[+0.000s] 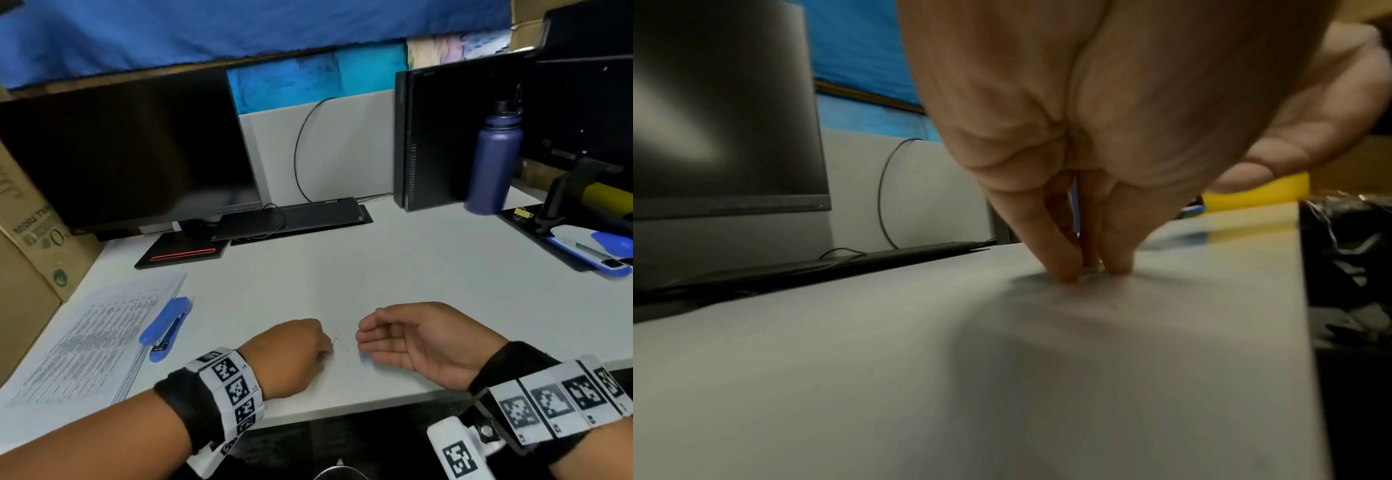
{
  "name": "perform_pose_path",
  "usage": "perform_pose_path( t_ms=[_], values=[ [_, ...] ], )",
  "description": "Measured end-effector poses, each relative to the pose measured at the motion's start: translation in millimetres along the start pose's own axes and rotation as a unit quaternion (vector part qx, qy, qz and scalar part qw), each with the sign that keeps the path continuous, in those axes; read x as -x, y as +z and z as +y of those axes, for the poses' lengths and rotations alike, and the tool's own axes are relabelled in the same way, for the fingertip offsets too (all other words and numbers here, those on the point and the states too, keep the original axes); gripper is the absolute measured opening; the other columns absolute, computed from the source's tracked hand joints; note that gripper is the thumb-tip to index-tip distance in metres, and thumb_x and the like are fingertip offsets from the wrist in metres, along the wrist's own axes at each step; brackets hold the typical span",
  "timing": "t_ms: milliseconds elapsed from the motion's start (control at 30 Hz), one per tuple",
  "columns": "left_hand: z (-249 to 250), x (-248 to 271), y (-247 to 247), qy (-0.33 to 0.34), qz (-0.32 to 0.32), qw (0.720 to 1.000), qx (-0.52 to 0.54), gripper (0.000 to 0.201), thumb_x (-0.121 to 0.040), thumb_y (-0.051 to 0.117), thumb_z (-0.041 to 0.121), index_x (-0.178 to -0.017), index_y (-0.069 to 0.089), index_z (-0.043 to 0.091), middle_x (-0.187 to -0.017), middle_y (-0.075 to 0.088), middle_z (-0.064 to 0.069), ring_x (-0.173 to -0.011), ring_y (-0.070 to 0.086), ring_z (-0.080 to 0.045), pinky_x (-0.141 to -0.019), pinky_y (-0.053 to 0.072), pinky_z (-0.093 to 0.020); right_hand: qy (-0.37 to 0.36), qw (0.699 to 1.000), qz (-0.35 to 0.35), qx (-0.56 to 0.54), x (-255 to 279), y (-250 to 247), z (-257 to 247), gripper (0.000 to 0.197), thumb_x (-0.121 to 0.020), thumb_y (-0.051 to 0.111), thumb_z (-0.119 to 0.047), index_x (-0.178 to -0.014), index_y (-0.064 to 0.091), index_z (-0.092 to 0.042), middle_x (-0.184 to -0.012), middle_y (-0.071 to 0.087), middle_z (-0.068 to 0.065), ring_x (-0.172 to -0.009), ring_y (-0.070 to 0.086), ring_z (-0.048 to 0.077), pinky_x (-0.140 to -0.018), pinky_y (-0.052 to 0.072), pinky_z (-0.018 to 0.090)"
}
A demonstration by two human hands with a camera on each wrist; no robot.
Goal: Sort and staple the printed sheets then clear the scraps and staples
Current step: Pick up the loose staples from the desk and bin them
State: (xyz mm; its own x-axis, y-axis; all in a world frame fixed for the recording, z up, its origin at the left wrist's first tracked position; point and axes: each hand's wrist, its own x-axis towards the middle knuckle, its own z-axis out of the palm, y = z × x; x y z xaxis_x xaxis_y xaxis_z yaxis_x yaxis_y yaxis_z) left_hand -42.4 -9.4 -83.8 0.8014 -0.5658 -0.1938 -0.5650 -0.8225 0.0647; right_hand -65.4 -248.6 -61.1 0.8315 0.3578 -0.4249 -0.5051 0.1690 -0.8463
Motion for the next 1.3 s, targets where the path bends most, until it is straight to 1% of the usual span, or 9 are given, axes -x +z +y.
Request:
perform_pose_path(
  t_ms=[133, 333, 400, 567, 767, 933, 1000, 1100, 1300],
  values=[
    [-4, 1, 2, 0.015, 0.026, 0.999, -0.018, 0.023, -0.098, 0.054, 0.023, -0.116, 0.068, 0.026, -0.109, 0.063, 0.005, -0.096, 0.061, -0.017, -0.086, 0.052, -0.035, 0.013, 0.999, -0.028, -0.013, 2, 9, 4, 0.035, -0.098, 0.053, -0.021, -0.114, 0.067, 0.007, -0.118, 0.069, 0.027, -0.112, 0.068, 0.035, -0.103, 0.049, 0.043],
    [7, -5, -6, 0.011, 0.047, 0.997, -0.063, 0.016, -0.097, 0.050, 0.026, -0.081, 0.048, 0.025, -0.071, 0.038, 0.010, -0.071, 0.045, -0.019, -0.064, 0.037, -0.028, 0.022, 0.999, -0.017, -0.042, -3, 6, 7, 0.039, -0.095, 0.054, -0.021, -0.117, 0.065, 0.009, -0.116, 0.070, 0.027, -0.112, 0.068, 0.036, -0.099, 0.051, 0.042],
    [8, -9, -8, -0.010, 0.042, 0.997, -0.063, 0.017, -0.097, 0.049, 0.026, -0.080, 0.050, 0.021, -0.073, 0.047, 0.008, -0.071, 0.049, -0.020, -0.063, 0.039, -0.029, 0.027, 0.998, -0.014, -0.061, -4, 5, 8, 0.038, -0.088, 0.059, -0.022, -0.113, 0.067, 0.007, -0.113, 0.071, 0.026, -0.113, 0.067, 0.036, -0.101, 0.050, 0.043],
    [-3, -18, -38, -0.116, 0.073, 0.980, 0.147, 0.009, -0.081, 0.067, 0.016, -0.084, 0.073, 0.022, -0.078, 0.066, 0.015, -0.076, 0.064, -0.005, -0.069, 0.055, -0.021, 0.037, 0.981, 0.019, -0.189, -12, 3, 12, 0.037, -0.094, 0.056, -0.021, -0.115, 0.065, 0.008, -0.112, 0.071, 0.025, -0.110, 0.067, 0.037, -0.096, 0.054, 0.044],
    [48, -21, -71, -0.031, 0.117, 0.935, 0.333, 0.011, -0.082, 0.074, 0.008, -0.086, 0.078, 0.017, -0.082, 0.077, 0.001, -0.068, 0.068, -0.003, -0.069, 0.059, -0.020, 0.027, 0.941, 0.001, -0.337, -15, 11, 17, 0.047, -0.104, 0.041, -0.029, -0.121, 0.061, 0.010, -0.119, 0.068, 0.028, -0.115, 0.064, 0.038, -0.098, 0.052, 0.048],
    [70, -28, -67, 0.006, 0.050, 0.954, 0.294, 0.030, -0.095, 0.055, 0.001, -0.106, 0.078, 0.016, -0.091, 0.078, 0.001, -0.077, 0.072, -0.006, -0.078, 0.060, -0.017, 0.007, 0.904, -0.004, -0.427, -17, 18, 28, 0.044, -0.107, 0.036, -0.027, -0.101, 0.066, 0.004, -0.076, 0.063, 0.015, -0.069, 0.063, 0.026, -0.078, 0.059, 0.043],
    [63, -27, -69, -0.016, 0.072, 0.948, 0.311, 0.028, -0.098, 0.054, 0.000, -0.107, 0.077, 0.014, -0.088, 0.076, 0.002, -0.073, 0.070, -0.004, -0.075, 0.058, -0.013, 0.000, 0.899, 0.010, -0.438, -18, 18, 30, 0.045, -0.105, 0.037, -0.030, -0.109, 0.064, 0.006, -0.090, 0.068, 0.019, -0.084, 0.068, 0.030, -0.094, 0.054, 0.045],
    [34, -25, -72, -0.074, 0.129, 0.915, 0.375, 0.027, -0.095, 0.054, -0.006, -0.098, 0.075, 0.009, -0.084, 0.075, -0.005, -0.074, 0.073, -0.015, -0.073, 0.061, -0.021, -0.006, 0.907, 0.029, -0.420, -18, 15, 27, 0.052, -0.106, 0.037, -0.033, -0.115, 0.061, 0.012, -0.109, 0.070, 0.028, -0.103, 0.069, 0.039, -0.096, 0.051, 0.047],
    [-21, -18, -47, -0.181, 0.097, 0.905, 0.373, 0.026, -0.095, 0.051, -0.009, -0.094, 0.073, 0.006, -0.087, 0.075, -0.015, -0.072, 0.071, -0.017, -0.072, 0.063, -0.025, -0.019, 0.915, 0.066, -0.396, -18, 3, 18, 0.051, -0.106, 0.038, -0.034, -0.113, 0.062, 0.011, -0.105, 0.072, 0.028, -0.106, 0.067, 0.040, -0.094, 0.052, 0.047]
  ],
)
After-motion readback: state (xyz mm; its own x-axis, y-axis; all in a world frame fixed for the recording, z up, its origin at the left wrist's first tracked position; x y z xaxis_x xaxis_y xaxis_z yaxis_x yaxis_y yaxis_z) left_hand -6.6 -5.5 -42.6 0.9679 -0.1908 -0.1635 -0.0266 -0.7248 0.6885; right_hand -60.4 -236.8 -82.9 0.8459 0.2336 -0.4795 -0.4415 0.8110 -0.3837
